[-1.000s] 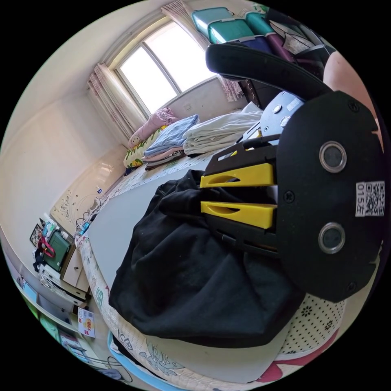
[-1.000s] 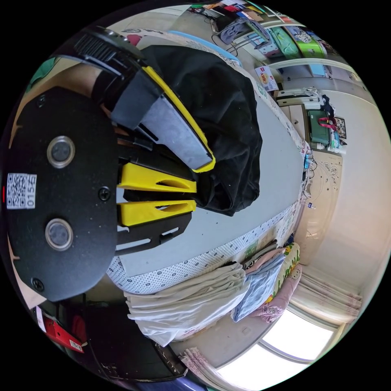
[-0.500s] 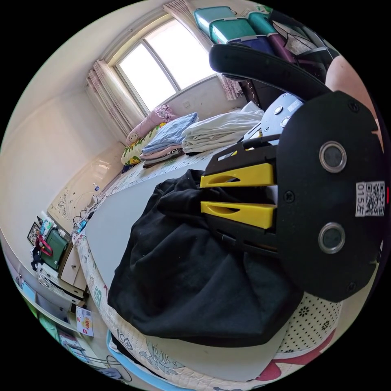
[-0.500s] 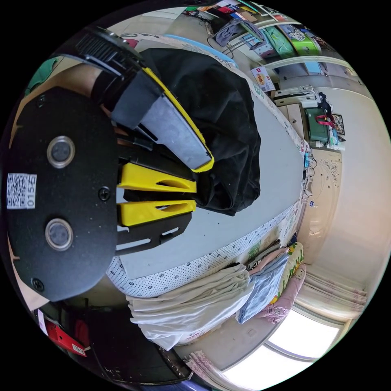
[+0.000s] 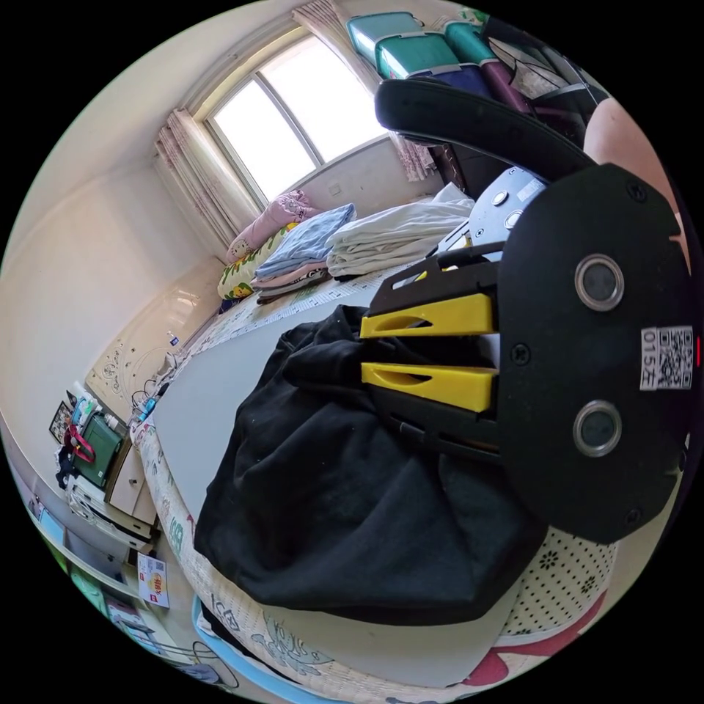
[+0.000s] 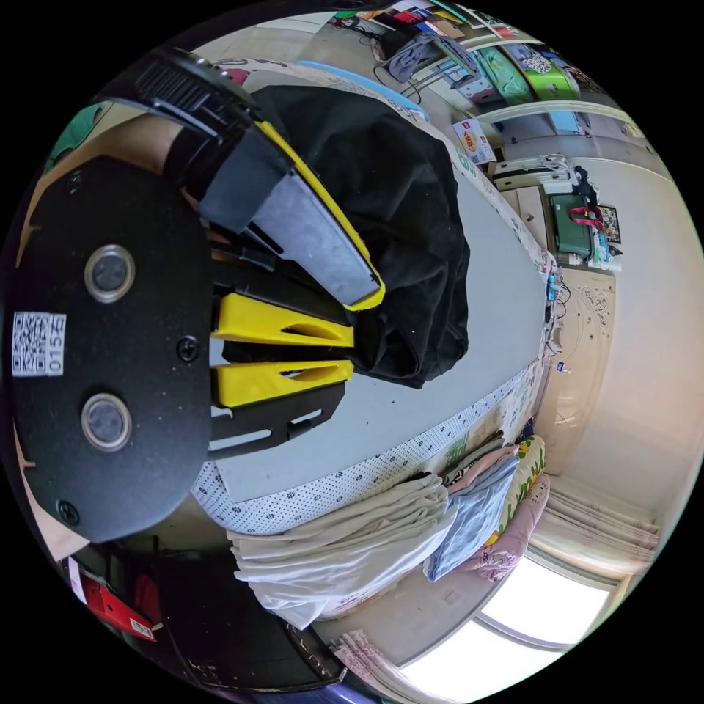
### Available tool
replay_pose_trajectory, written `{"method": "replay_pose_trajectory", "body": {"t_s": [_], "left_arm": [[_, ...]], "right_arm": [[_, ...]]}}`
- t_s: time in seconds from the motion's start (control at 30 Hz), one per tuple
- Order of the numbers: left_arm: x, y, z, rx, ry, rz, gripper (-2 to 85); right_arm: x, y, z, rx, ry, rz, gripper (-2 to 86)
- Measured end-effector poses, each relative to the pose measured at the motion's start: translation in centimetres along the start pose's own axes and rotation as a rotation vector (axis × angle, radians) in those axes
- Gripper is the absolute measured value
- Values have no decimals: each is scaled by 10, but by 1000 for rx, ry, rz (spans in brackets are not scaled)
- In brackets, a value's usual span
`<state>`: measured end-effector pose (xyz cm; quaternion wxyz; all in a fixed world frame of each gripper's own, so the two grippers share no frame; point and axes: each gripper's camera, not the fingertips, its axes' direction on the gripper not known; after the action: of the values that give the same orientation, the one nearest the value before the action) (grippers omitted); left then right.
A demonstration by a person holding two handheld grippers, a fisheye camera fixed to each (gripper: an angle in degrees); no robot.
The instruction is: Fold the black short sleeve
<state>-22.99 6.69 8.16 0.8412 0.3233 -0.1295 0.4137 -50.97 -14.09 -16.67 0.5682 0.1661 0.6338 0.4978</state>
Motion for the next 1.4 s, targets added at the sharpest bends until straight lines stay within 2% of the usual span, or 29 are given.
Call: {"method": "replay_pose_trajectory", "body": {"t_s": [1.4], "left_arm": [[-3,-31,14,1,10,-5,61]], "right_arm": [[-73,25,-25,-2,-7,18,27]]}}
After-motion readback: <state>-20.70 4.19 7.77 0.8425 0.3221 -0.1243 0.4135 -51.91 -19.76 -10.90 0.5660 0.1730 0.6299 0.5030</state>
